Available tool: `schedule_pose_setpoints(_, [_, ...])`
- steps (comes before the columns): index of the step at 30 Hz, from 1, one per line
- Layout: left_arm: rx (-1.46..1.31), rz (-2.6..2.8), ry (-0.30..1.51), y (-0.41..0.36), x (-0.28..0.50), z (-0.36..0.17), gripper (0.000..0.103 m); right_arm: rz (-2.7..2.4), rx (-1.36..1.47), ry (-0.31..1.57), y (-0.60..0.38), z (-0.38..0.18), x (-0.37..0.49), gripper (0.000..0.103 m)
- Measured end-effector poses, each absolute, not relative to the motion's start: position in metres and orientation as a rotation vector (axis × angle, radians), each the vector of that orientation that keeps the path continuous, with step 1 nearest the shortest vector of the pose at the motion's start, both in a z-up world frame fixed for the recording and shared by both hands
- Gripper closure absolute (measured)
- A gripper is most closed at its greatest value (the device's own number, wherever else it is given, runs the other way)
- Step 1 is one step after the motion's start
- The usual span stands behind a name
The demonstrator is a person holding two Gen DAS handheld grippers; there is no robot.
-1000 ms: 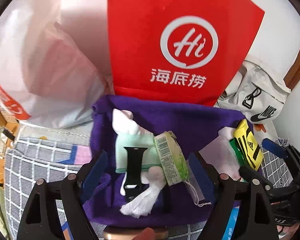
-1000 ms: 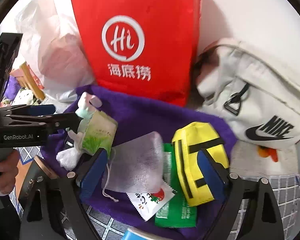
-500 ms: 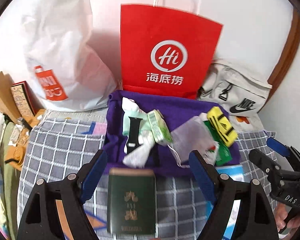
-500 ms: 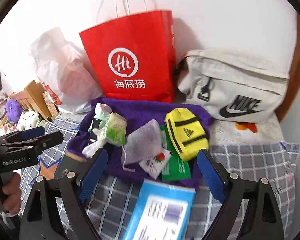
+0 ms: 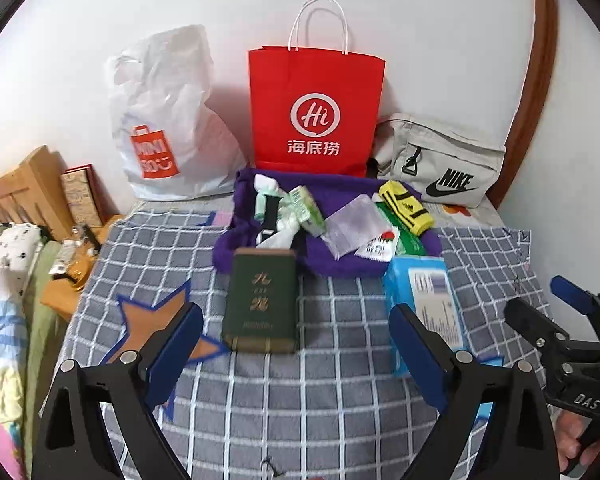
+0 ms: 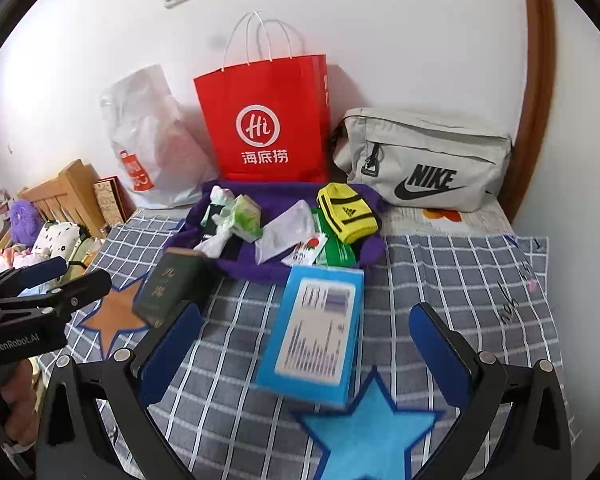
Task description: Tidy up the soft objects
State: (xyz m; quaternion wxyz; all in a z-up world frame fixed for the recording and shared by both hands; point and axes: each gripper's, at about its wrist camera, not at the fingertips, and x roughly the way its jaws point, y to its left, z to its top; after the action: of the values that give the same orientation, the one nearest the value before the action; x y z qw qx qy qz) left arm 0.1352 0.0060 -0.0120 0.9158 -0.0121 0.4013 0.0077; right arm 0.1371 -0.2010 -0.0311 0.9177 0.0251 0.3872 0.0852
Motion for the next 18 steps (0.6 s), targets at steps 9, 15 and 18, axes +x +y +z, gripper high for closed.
schedule_pose_setpoints(9, [-0.026,0.022,0.77,0.004,0.074,-0.007,0.008,0.17,0.048,0.768,-0.202,-0.027,0.079,0.0])
schedule_pose_setpoints(15, [-0.02,0.022,0.746,0.001,0.052,-0.004,0.008,0.172,0.035,0.741,-0.201,-0.021,0.059,0.0])
schedule_pose_setpoints(18, [-0.02,0.019,0.738,-0.001,0.044,-0.003,0.008,0.173,0.032,0.724,-0.201,-0.018,0.049,0.0])
